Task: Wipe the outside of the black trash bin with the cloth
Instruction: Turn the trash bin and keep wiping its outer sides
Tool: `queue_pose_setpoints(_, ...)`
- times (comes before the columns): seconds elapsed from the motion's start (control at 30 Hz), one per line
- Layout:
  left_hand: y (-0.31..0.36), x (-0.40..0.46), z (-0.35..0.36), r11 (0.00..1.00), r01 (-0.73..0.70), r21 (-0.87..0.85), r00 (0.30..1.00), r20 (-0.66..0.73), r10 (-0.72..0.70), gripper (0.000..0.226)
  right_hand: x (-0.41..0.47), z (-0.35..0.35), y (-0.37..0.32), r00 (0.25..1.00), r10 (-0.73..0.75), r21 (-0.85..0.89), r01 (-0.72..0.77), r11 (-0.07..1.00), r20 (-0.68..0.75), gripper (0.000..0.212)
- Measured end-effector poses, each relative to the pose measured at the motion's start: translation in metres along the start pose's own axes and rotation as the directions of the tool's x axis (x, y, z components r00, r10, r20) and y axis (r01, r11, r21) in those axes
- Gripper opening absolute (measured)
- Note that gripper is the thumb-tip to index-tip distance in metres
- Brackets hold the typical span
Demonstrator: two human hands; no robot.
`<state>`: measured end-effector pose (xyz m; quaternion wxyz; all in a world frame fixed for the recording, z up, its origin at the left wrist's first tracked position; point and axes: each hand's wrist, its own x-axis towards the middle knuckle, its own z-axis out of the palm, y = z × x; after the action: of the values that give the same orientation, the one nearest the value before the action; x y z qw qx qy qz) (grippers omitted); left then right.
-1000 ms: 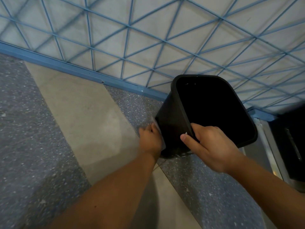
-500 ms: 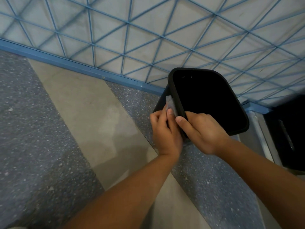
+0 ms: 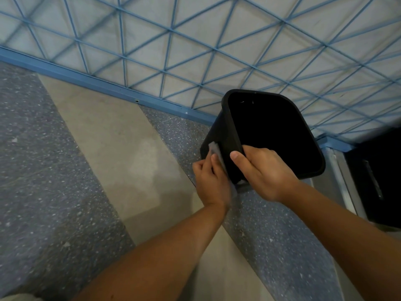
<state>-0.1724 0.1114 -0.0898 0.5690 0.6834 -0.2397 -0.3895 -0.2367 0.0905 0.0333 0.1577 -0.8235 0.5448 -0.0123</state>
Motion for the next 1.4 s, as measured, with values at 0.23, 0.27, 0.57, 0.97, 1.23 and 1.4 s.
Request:
queue_pose_setpoints(0.23,-0.002,-0.029,0.001,0.964,-0.259,-0.067,0.965,0.027,0.261,0.053,0.0,0.0,0.003,1.0,-0.004,0.019,0.004,1.0,0.009,0.05)
queue_pose_setpoints(0.27,-0.017,-0.024,0.0,0.976,-0.219,0.005,0.975,0.038,0.219,0.055,0.0,0.0,0.002,1.0,0.003,0.015,-0.003,1.0,0.007,0.05)
queue_pose_setpoints(0.57,-0.043,0.019,0.012,0.98,0.16,0.121,0.987,0.011,-0.163,0.045,-0.001,-0.001,-0.001,0.999,0.029,0.033,-0.028,0.999,-0.013,0.046)
queue_pose_setpoints(0.97,-0.052,0.035,0.003,0.98,-0.026,0.197,0.997,0.074,0.011,0.038,0.001,-0.003,-0.002,1.0,0.017,0.031,-0.017,0.999,0.001,0.042)
queue_pose_setpoints(1.23,-0.032,0.113,0.009,0.938,0.216,0.272,0.946,0.178,-0.27,0.049,0.001,-0.002,-0.002,1.0,-0.019,0.034,0.019,0.999,0.015,0.042)
queue_pose_setpoints(1.4,-0.014,0.115,0.019,0.996,-0.082,0.044,0.983,0.168,0.073,0.042,0.005,-0.001,-0.003,1.0,-0.016,0.038,0.016,0.999,-0.02,0.037)
